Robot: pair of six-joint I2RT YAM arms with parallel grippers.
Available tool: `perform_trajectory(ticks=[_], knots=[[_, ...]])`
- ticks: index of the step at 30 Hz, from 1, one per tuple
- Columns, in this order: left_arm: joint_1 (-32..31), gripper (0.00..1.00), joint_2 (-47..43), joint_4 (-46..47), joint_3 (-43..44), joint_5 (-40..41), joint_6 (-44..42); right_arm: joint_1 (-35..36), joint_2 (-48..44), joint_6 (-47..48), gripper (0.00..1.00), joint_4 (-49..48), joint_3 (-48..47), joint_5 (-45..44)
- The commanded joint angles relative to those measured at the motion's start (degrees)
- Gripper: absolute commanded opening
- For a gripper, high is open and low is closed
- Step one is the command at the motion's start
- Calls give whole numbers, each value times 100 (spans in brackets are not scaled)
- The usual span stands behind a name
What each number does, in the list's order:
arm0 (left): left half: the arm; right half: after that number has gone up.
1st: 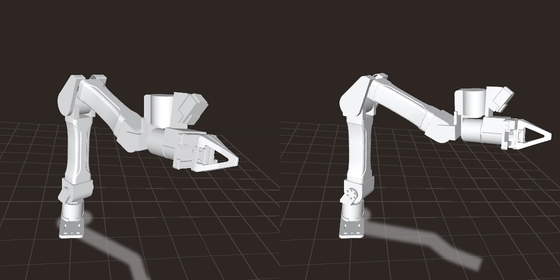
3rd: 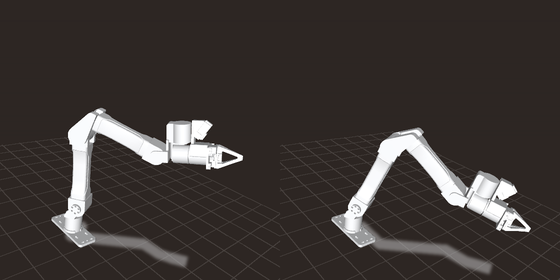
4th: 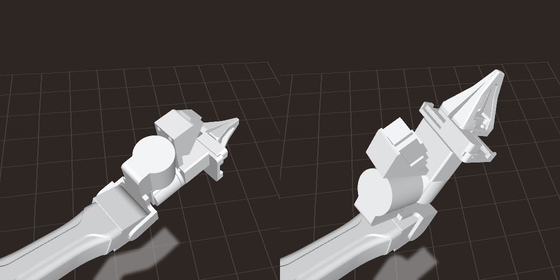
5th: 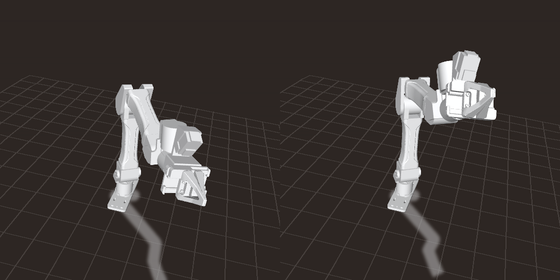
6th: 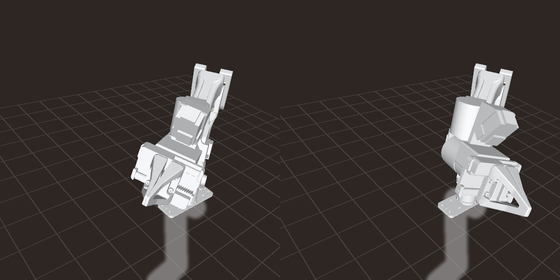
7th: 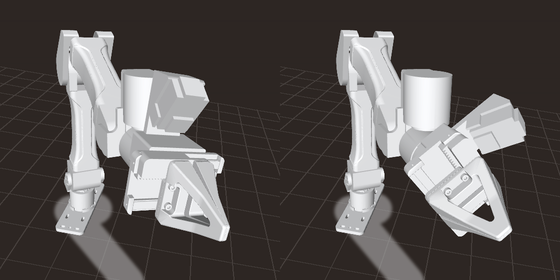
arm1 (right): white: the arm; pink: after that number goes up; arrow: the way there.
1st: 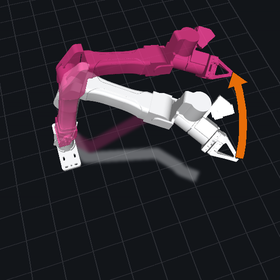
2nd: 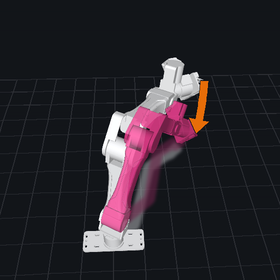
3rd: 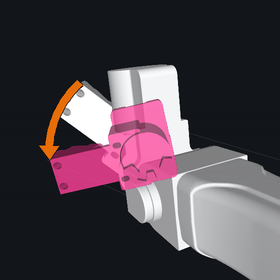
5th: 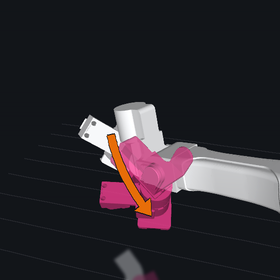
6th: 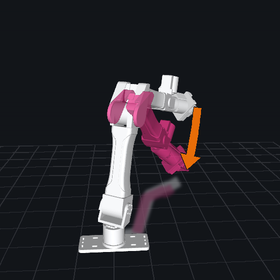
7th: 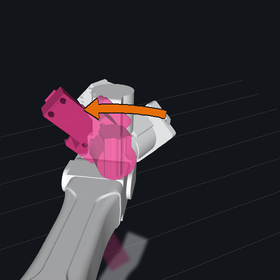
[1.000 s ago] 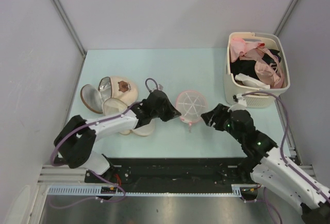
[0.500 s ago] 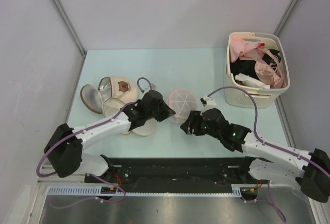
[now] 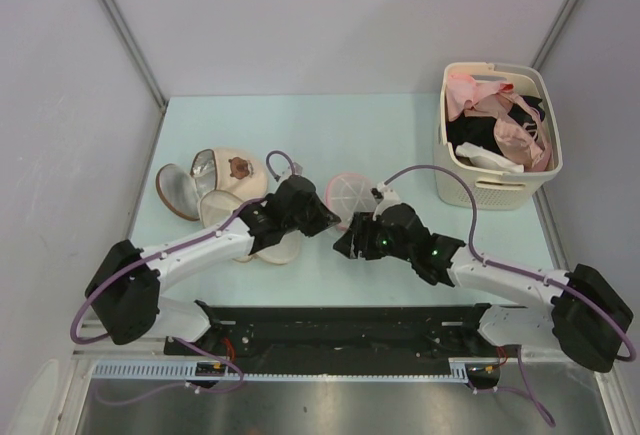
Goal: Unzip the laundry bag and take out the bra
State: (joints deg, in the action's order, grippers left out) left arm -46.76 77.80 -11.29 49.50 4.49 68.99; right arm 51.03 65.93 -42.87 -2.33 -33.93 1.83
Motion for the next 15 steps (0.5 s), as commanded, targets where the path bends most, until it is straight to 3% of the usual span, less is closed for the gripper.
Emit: perform_trajectory(ticks=[1,15], knots=[[-43,0,-142,188,-54,78,18,-5,236,16,66,-444,-8,-182],[-43,1,-327,145,-36,192,0,-22,271,-2,69,-277,71,-684]])
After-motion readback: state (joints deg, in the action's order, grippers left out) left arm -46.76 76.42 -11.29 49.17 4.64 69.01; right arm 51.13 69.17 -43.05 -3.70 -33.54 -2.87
